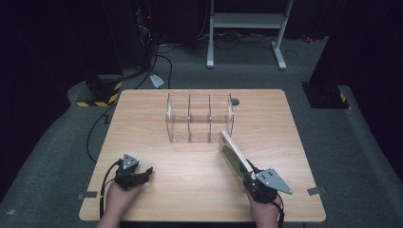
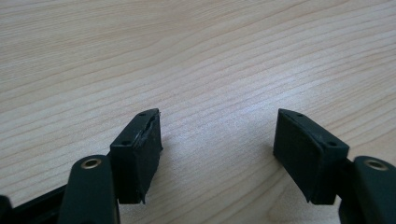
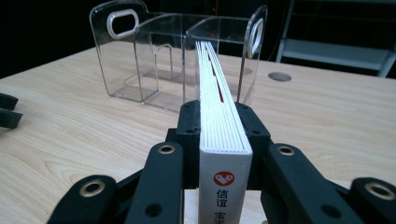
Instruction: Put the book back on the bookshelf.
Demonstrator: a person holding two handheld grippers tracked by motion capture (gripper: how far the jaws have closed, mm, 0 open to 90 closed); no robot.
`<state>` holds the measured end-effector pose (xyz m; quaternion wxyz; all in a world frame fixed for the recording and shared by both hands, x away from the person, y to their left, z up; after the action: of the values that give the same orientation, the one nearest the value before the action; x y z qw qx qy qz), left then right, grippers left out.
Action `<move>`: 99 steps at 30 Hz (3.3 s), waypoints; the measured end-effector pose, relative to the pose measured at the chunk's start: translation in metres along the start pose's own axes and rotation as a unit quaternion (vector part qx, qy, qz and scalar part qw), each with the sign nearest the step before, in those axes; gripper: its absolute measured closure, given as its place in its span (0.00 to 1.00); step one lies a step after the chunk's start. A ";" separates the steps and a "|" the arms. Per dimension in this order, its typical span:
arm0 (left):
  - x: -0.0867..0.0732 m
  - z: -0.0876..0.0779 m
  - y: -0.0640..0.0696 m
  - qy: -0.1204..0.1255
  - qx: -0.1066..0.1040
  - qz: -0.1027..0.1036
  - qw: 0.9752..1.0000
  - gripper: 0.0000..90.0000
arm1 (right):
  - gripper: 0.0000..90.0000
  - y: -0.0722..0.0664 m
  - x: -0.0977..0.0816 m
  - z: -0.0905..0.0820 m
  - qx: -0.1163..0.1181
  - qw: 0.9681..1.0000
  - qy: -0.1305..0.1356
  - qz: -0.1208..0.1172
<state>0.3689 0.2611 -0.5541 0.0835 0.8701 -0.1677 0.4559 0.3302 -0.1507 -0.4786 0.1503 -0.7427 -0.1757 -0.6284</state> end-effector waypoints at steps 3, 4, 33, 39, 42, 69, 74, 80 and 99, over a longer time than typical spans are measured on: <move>0.000 0.000 0.000 0.000 0.000 0.000 1.000 0.36 | 0.83 -0.002 -0.001 0.000 -0.004 1.000 -0.012 -0.005; 0.000 0.000 0.000 0.000 0.000 0.000 1.000 0.36 | 0.83 -0.003 -0.002 0.001 -0.005 1.000 -0.015 -0.009; 0.000 0.000 0.000 0.000 0.000 0.001 1.000 0.35 | 0.80 -0.007 -0.004 0.013 -0.024 0.997 -0.067 -0.003; 0.000 0.000 0.000 0.000 0.001 0.001 1.000 0.35 | 0.83 -0.008 -0.004 0.013 -0.025 0.997 -0.067 -0.008; 0.000 0.000 0.001 0.000 0.001 0.000 1.000 0.35 | 0.84 -0.009 -0.004 0.013 -0.024 0.998 -0.064 -0.010; -0.001 -0.001 0.002 0.001 -0.002 0.001 1.000 0.34 | 0.84 -0.008 0.035 0.045 -0.051 0.998 -0.023 -0.008; -0.001 -0.001 0.002 0.001 -0.002 0.001 1.000 0.34 | 0.84 -0.009 0.040 0.060 -0.056 0.998 -0.020 -0.007; -0.001 -0.001 0.002 0.001 -0.002 0.002 1.000 0.34 | 0.84 -0.010 0.043 0.082 -0.059 0.998 -0.029 -0.009; -0.001 -0.001 0.002 0.002 -0.001 0.003 1.000 0.34 | 0.84 -0.003 0.045 0.131 -0.087 0.996 -0.037 -0.002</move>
<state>0.3671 0.2597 -0.5545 0.0838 0.8687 -0.1706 0.4574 0.4506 -0.0867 -0.4560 0.0770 -0.7750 -0.1275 -0.6141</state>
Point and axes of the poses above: each handheld gripper's, and its own axes: z roughly forward along the jaws, x roughly out of its top, y roughly to its right, the point moved 4 cm from there along z, roughly forward along the jaws, and after that the axes turned 7 degrees about y, right-handed, at the moved point
